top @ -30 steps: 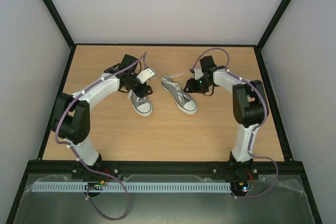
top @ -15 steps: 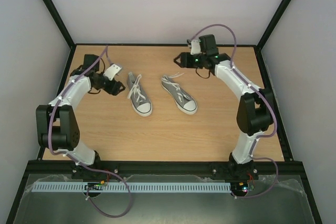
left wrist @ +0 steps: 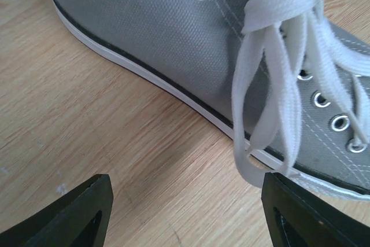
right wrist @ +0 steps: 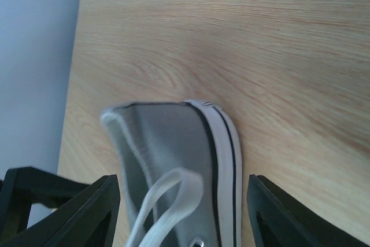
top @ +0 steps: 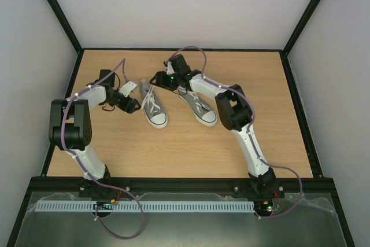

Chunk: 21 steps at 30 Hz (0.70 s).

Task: Tie the shoes
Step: Move the shoe to the center of the board, then tie the shoelace on the shoe.

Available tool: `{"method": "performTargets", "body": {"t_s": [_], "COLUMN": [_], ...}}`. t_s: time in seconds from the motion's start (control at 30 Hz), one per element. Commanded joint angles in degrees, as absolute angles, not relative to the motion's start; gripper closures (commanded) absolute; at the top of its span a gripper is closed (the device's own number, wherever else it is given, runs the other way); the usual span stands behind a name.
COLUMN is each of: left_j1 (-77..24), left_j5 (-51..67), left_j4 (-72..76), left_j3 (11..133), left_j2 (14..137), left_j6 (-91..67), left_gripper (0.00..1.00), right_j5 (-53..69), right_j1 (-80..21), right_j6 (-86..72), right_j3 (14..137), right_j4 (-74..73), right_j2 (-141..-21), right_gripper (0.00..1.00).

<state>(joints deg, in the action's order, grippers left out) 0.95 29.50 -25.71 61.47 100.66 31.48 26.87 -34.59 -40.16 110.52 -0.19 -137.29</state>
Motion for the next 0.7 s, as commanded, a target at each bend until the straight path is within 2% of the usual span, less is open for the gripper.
{"method": "performTargets", "body": {"t_s": [0.0,0.17,0.27,0.53,0.67], "left_j1": [1.23,1.24,1.23,1.32,1.00], "left_j5": [31.70,34.83,37.73,40.25,39.51], "left_j4": [-23.91,-25.43,-27.14,-30.15,-26.23], "left_j3": [60.57,60.62,60.55,58.64,58.01], "left_j2": [102.78,103.93,104.23,101.75,100.83], "left_j6": [34.74,36.92,39.33,46.78,44.04], "left_gripper": [0.26,0.29,0.30,0.27,0.30], "right_j5": [28.35,32.30,33.92,34.08,34.61], "right_j1": [-34.92,-35.07,-35.30,-35.42,-35.51], "right_j6": [-45.58,-47.94,-48.41,-46.89,-46.95], "right_j3": [117.08,117.22,117.56,117.16,117.36], "right_j4": [-0.89,2.80,3.10,0.19,0.70], "right_j2": [-140.30,-141.97,-142.46,-142.16,-142.27], "right_gripper": [0.38,0.40,0.46,0.50,0.67]}}
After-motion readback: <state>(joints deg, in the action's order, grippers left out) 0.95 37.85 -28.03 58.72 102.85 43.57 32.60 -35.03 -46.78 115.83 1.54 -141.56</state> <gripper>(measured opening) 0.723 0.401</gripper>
